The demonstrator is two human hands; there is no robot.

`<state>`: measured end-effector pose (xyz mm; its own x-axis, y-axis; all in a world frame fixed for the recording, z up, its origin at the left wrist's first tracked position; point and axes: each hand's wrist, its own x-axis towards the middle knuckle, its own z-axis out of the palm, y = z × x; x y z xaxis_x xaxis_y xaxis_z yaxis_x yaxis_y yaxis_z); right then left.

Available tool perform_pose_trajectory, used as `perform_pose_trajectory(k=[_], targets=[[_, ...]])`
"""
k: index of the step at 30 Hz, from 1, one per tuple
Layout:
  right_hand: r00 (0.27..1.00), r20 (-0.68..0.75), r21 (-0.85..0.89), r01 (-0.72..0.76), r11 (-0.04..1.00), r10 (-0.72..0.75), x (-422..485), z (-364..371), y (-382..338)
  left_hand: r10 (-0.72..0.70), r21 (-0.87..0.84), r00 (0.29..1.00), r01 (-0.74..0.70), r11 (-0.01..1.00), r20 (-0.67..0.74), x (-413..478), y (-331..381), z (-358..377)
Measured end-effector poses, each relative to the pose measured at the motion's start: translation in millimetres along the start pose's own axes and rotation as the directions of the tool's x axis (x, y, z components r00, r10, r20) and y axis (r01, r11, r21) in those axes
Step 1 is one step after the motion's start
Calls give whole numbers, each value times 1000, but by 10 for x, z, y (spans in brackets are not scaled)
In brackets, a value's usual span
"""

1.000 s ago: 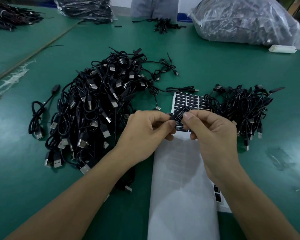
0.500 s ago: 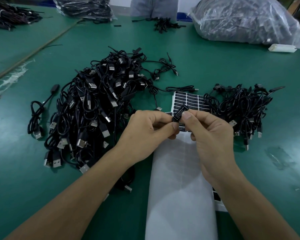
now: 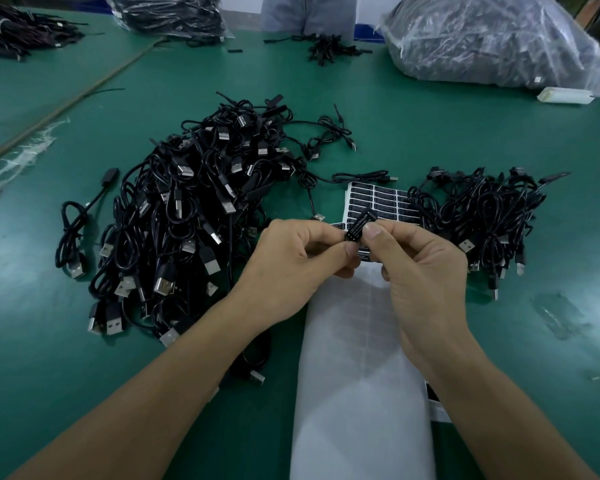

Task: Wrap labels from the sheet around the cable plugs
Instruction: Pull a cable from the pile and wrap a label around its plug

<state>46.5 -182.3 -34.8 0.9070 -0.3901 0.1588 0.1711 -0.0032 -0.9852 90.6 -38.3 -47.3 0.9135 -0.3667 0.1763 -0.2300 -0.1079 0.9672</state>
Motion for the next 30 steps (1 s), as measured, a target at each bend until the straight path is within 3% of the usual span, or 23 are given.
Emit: perform_pose_trajectory(k=[11,30], targets=[[998,-47,-9,40,999,-40,-20,58,40,-44,-141,999,46,989,19,0,44,11],[996,-64,-19,59,998,-60,-22,75,23,5,-152,1000,-3,988,9,-1,16,13]])
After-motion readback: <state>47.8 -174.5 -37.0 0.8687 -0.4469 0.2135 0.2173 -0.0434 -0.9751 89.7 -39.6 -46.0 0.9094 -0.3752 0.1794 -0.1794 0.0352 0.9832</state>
